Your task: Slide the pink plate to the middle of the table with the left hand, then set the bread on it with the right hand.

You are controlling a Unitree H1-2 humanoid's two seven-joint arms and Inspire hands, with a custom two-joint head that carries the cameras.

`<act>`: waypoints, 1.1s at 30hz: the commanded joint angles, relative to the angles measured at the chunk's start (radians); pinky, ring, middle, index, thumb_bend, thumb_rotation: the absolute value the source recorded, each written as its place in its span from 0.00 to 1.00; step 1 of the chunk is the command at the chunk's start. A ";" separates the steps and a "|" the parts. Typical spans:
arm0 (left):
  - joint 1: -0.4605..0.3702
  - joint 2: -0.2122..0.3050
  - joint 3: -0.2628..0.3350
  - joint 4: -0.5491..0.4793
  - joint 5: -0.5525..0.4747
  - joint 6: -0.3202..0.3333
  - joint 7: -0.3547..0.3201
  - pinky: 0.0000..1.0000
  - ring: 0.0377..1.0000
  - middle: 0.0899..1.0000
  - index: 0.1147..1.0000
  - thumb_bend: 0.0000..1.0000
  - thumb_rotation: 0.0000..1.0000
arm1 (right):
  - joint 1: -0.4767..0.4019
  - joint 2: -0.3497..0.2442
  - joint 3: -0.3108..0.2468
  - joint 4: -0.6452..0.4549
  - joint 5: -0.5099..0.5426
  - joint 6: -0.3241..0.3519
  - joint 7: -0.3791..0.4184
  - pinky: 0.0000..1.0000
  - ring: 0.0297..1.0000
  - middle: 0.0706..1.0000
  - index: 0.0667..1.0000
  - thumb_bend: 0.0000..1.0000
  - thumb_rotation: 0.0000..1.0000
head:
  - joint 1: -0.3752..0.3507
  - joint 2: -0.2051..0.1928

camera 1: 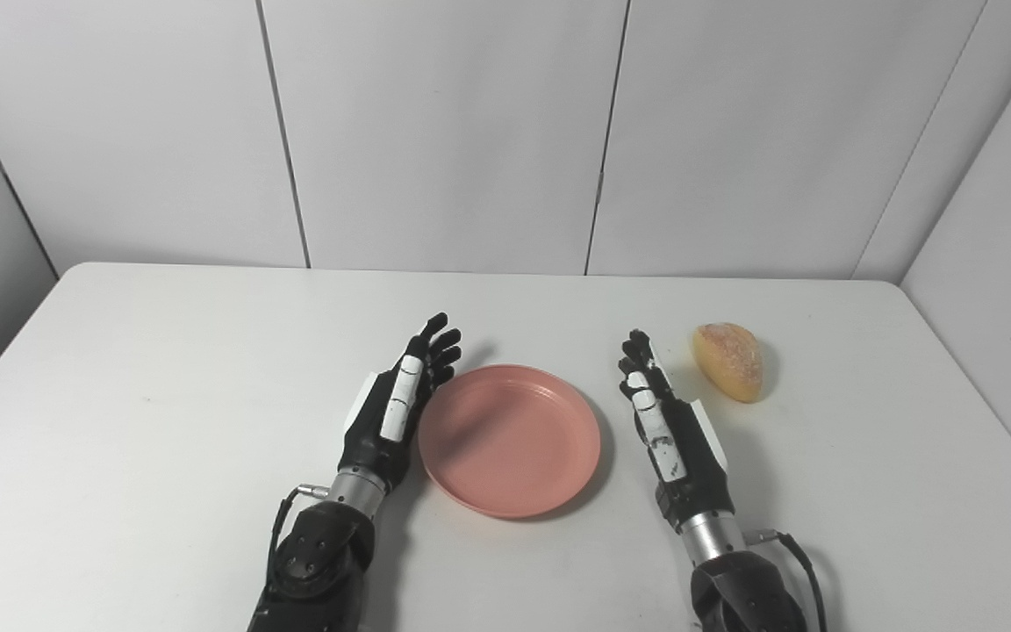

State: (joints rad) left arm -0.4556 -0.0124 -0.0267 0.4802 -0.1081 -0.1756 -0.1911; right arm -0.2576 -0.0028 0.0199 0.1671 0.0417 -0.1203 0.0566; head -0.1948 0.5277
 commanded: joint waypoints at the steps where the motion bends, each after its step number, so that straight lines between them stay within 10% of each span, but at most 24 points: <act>1: 0.014 -0.010 -0.001 0.013 0.006 -0.036 0.009 0.94 0.93 0.92 0.91 0.77 1.00 | -0.019 -0.004 0.000 -0.028 0.002 -0.026 0.007 1.00 1.00 1.00 1.00 0.60 0.93 | 0.001 0.001; 19: -0.020 -0.001 0.004 0.075 0.031 -0.090 0.036 0.97 0.95 0.94 0.92 0.71 1.00 | -0.057 -0.084 -0.018 -0.098 -0.171 -0.070 -0.074 0.99 0.99 0.99 1.00 0.66 0.86 | -0.010 -0.010; 33: -0.024 -0.012 -0.004 0.103 0.081 -0.124 0.091 0.89 0.90 0.90 0.88 0.71 1.00 | -0.067 -0.160 -0.043 -0.235 -0.456 0.021 -0.171 0.78 0.82 0.86 0.89 0.65 0.47 | -0.009 -0.023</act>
State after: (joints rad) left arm -0.4912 -0.0152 -0.0277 0.5533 -0.0398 -0.2615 -0.1139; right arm -0.2827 -0.1454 -0.0106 -0.0284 -0.3920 -0.1058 -0.0845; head -0.2055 0.5047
